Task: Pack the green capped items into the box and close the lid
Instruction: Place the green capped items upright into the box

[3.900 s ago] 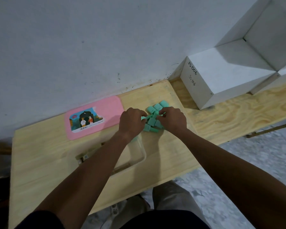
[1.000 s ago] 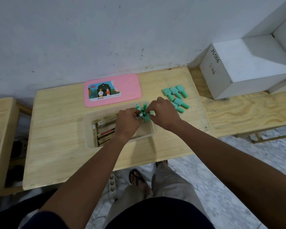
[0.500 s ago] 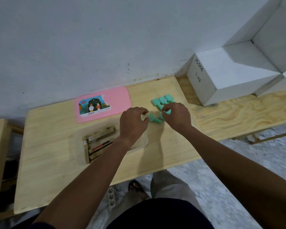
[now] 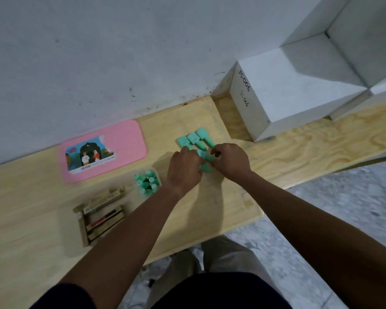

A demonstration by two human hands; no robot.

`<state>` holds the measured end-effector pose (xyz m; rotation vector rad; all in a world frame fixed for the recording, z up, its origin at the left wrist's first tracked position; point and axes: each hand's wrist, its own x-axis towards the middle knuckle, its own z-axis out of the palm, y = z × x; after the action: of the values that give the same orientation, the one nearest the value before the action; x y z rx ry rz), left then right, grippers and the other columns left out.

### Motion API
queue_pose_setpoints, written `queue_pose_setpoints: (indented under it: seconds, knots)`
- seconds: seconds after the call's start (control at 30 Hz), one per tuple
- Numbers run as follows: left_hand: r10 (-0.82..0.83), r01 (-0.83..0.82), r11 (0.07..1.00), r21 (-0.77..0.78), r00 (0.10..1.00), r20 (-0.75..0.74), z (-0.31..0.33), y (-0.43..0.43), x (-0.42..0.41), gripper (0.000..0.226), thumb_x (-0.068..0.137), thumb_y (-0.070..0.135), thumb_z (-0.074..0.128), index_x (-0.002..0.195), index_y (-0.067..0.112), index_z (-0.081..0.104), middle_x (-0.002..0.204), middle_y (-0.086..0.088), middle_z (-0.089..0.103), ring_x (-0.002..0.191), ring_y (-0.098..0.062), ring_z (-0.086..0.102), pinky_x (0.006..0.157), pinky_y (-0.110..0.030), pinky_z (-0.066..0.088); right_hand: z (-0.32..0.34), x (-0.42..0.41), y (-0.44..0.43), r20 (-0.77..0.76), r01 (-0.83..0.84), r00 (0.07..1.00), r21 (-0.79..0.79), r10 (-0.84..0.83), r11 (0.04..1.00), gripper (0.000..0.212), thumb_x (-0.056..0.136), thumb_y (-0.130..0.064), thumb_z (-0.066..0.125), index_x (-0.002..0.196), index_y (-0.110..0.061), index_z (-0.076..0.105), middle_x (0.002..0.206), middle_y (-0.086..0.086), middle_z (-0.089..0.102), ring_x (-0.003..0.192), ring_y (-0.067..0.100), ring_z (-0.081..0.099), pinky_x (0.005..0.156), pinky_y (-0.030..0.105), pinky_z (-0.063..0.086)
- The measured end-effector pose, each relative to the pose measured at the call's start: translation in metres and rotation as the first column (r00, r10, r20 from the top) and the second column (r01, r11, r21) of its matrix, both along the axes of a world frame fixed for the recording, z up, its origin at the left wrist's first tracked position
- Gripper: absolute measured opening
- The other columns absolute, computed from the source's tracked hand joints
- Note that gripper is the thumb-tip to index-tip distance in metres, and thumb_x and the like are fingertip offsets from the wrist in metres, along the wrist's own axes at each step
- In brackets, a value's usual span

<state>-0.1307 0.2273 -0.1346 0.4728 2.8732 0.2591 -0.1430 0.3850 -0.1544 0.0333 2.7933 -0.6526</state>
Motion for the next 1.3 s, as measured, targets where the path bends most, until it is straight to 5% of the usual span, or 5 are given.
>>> queue_pose_setpoints:
  seconds: [0.57,0.67,0.83,1.03,1.3]
  knots:
    - [-0.255,0.256,0.966,-0.023,0.941,-0.223,-0.018,-0.006,-0.001,0.022,0.083,0.016,0.064,0.102,0.021,0.072,0.090,0.001,0.073,0.097,-0.025,0.059,0.079,-0.038,0.043,-0.002,0.001,0.018,0.004,0.031,1.000,-0.134,-0.031,0.991,0.024,0.083,-0.022,0.064,0.104,-0.022,0.076,0.100,-0.002,0.077,0.089,0.020,0.069,0.082,0.036,0.054]
    - [-0.050,0.112,0.932,0.345,0.982,-0.182,-0.004,-0.018,0.004,0.019,0.086,0.021,0.066,0.103,0.017,0.073,0.089,-0.003,0.072,0.090,-0.025,0.062,0.079,-0.038,0.047,0.008,0.007,0.018,-0.047,0.103,0.992,-0.211,-0.115,0.972,0.022,0.086,-0.018,0.064,0.103,-0.020,0.077,0.097,-0.002,0.077,0.082,0.015,0.070,0.075,0.027,0.050]
    - [0.314,-0.273,0.615,0.740,0.945,0.088,0.032,-0.045,0.016,0.017,0.080,0.016,0.076,0.097,0.017,0.073,0.092,0.007,0.073,0.083,-0.001,0.065,0.082,-0.021,0.051,0.038,0.018,0.008,-0.078,0.103,0.987,-0.344,-0.137,0.933,0.016,0.091,-0.015,0.064,0.103,-0.014,0.075,0.085,-0.002,0.072,0.063,0.000,0.061,0.058,0.011,0.037]
    - [0.302,-0.300,0.556,0.775,0.942,0.148,0.065,-0.099,0.041,0.022,0.081,0.015,0.077,0.102,0.023,0.074,0.071,-0.002,0.066,0.065,-0.004,0.058,0.070,-0.019,0.051,0.075,0.038,-0.029,-0.149,0.028,0.983,-0.438,-0.103,0.898,0.012,0.091,-0.016,0.067,0.100,-0.014,0.074,0.083,-0.001,0.073,0.071,0.001,0.068,0.063,0.008,0.047]
    - [0.374,-0.426,0.560,0.711,0.895,0.241,0.078,-0.168,0.084,0.026,0.071,0.023,0.087,0.084,0.006,0.073,0.069,-0.009,0.074,0.060,-0.008,0.068,0.061,-0.021,0.052,0.098,0.065,-0.090,-0.103,-0.070,0.995,-0.562,0.014,0.824,0.013,0.079,-0.012,0.080,0.090,-0.008,0.074,0.074,0.007,0.075,0.071,0.020,0.074,0.074,0.039,0.062]
